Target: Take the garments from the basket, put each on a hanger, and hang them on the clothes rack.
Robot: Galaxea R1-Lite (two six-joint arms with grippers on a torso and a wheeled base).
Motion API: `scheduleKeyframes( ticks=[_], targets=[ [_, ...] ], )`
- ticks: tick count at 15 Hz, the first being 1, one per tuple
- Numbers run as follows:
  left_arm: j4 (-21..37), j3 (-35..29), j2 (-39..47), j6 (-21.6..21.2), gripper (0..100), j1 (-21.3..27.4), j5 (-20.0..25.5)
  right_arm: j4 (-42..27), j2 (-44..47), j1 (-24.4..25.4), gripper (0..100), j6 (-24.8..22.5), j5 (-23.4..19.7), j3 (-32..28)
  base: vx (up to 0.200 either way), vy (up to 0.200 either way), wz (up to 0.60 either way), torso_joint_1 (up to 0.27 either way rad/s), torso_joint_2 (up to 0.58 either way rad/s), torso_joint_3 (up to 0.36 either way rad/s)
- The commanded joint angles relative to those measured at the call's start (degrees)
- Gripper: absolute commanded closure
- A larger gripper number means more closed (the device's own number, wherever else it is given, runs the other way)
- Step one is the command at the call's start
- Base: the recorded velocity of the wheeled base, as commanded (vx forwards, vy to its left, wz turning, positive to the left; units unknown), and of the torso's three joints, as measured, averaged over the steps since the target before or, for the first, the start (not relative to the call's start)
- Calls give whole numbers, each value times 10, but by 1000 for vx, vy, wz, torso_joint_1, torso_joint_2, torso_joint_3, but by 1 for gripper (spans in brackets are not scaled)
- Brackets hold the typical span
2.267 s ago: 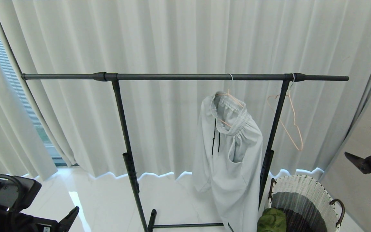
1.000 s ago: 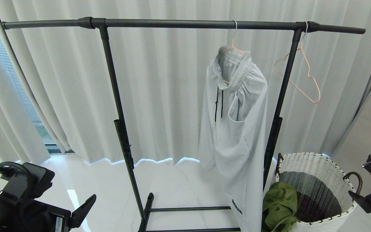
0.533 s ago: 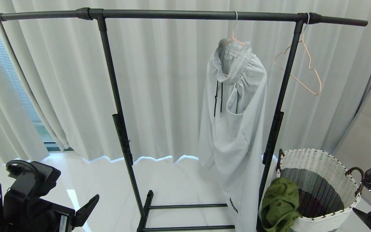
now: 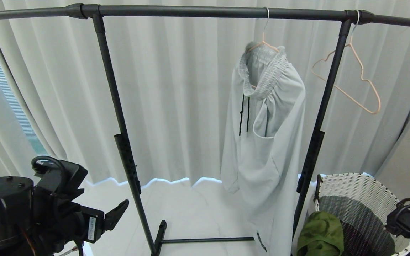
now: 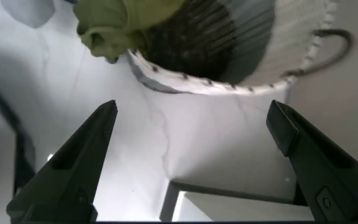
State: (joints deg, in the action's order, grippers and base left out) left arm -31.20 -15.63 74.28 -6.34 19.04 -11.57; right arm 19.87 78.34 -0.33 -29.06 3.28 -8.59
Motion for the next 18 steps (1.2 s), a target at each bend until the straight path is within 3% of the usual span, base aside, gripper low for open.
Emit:
scheduleKeyframes(
  ticks=[1,5,8,12,18],
  targets=[
    [0,0,17,0,0,13,0,44,93,1,0,1,-16,6,200,0,0,2,2,2],
    [0,24,18,0,0,41,0,211,255,2,0,1,-37,46,0,0,0,0,0,0],
    [0,39,10,0,0,48,-1,214,311,2,0,-4,-68,28,0,0,0,0,0,0],
    [0,44,8,-1,0,50,-3,215,391,-6,0,-11,-67,-44,0,0,0,0,0,0],
    [0,53,8,-2,0,71,-5,215,439,-20,0,-10,-64,-73,0,0,0,0,0,0]
  ],
)
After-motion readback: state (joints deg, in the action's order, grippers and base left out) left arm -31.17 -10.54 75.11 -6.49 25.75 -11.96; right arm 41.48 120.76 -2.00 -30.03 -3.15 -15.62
